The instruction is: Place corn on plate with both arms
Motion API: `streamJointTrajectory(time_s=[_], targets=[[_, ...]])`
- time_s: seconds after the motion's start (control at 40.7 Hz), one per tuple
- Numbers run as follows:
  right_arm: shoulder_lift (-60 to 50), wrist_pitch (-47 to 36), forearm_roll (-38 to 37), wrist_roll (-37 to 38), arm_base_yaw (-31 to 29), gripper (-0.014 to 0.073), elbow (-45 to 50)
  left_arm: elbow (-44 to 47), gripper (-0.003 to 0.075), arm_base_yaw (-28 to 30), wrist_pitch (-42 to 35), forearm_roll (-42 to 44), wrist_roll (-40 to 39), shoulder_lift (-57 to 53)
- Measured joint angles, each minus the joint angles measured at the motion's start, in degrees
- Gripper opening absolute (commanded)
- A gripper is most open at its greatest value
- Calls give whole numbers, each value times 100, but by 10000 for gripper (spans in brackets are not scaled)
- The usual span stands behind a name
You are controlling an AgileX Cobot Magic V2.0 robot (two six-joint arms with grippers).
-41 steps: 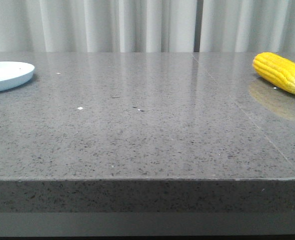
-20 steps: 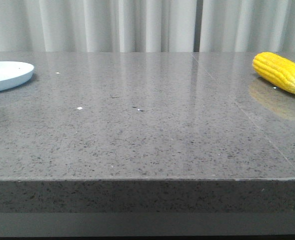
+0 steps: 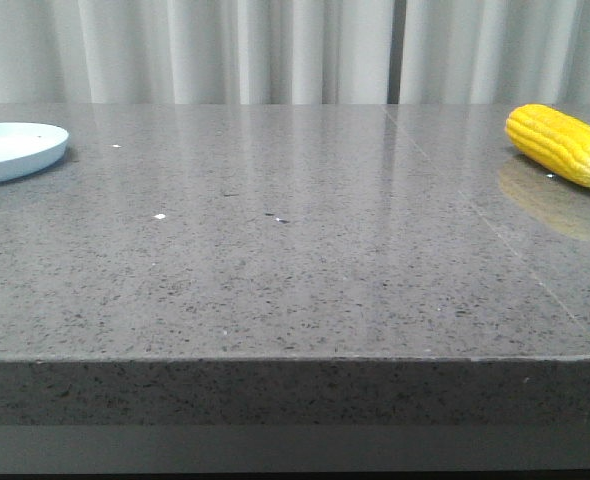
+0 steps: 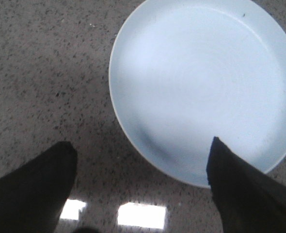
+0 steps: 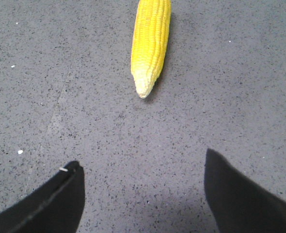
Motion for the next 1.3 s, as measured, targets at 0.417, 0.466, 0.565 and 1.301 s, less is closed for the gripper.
streamJointTrajectory(time_s=[0.417,0.466,0.565,1.301], targets=[[0,0,0,0,0,542,0,-962,544,0,-71,-128,16,1466],[0,0,0,0,0,542,0,-985,543,0,-100,-137,16,1567],[0,0,0,0,0,542,0,-985,500,0,-110,-137,16,1724],[0,0,0,0,0,542,0,-1216,-20,-59,21,-277,88,1788]])
